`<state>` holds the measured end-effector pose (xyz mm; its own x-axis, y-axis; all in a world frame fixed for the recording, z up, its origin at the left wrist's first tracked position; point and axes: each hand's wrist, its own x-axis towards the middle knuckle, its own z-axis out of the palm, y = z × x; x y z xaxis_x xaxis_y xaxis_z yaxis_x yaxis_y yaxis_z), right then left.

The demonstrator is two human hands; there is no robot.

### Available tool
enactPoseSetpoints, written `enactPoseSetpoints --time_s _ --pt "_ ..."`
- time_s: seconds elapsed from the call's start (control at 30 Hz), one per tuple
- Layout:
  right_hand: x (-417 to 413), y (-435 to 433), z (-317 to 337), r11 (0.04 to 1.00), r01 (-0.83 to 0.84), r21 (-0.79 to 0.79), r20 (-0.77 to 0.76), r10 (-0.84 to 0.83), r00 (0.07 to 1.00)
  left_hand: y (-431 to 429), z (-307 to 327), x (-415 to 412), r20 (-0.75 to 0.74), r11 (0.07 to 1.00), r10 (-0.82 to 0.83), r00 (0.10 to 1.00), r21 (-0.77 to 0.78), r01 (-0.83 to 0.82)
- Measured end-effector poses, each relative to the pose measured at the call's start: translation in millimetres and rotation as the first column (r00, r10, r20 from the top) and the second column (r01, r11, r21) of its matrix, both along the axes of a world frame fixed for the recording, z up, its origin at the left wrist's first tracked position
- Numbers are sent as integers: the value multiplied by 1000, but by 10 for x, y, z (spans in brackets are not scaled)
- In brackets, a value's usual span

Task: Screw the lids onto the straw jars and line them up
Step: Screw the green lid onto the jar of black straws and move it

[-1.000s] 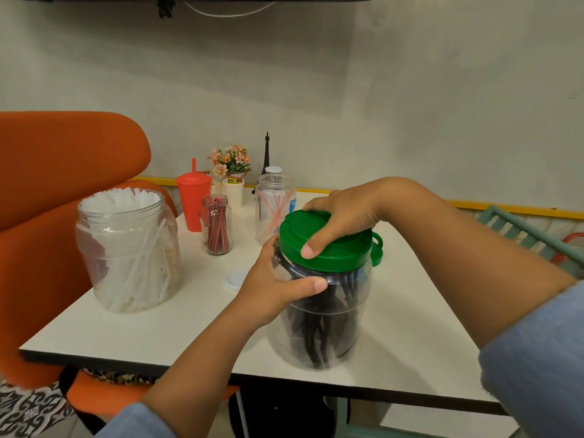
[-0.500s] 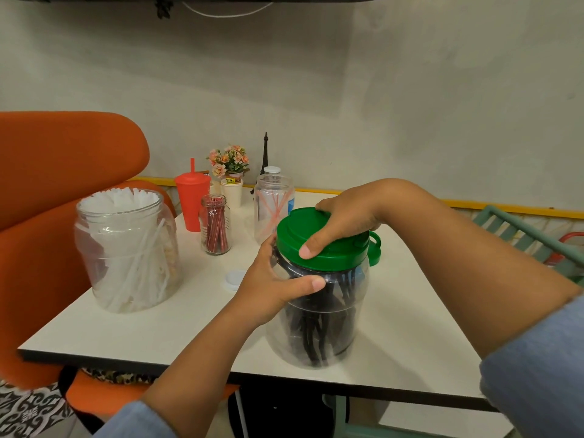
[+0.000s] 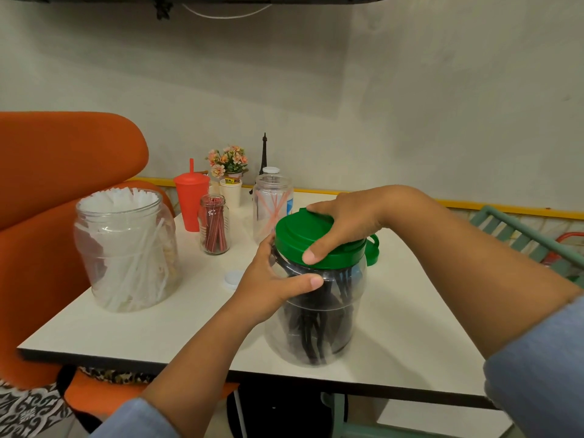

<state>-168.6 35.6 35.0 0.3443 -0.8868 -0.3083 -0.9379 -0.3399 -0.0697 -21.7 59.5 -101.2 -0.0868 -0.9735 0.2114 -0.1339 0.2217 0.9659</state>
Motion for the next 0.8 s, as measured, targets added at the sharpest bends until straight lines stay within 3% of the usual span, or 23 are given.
enactPoseSetpoints --time_s 0.57,0.7,0.8 --pt "106 70 -36 998 35 -43 -3 -35 999 15 10 2 31 1000 5 999 -5 -5" --pt "-24 56 25 998 -40 45 84 36 996 8 5 2 20 1000 15 1000 -8 -15" --pt "-53 60 -10 997 -70 -22 55 71 996 -2 -1 2 28 1000 13 1000 -11 -13"
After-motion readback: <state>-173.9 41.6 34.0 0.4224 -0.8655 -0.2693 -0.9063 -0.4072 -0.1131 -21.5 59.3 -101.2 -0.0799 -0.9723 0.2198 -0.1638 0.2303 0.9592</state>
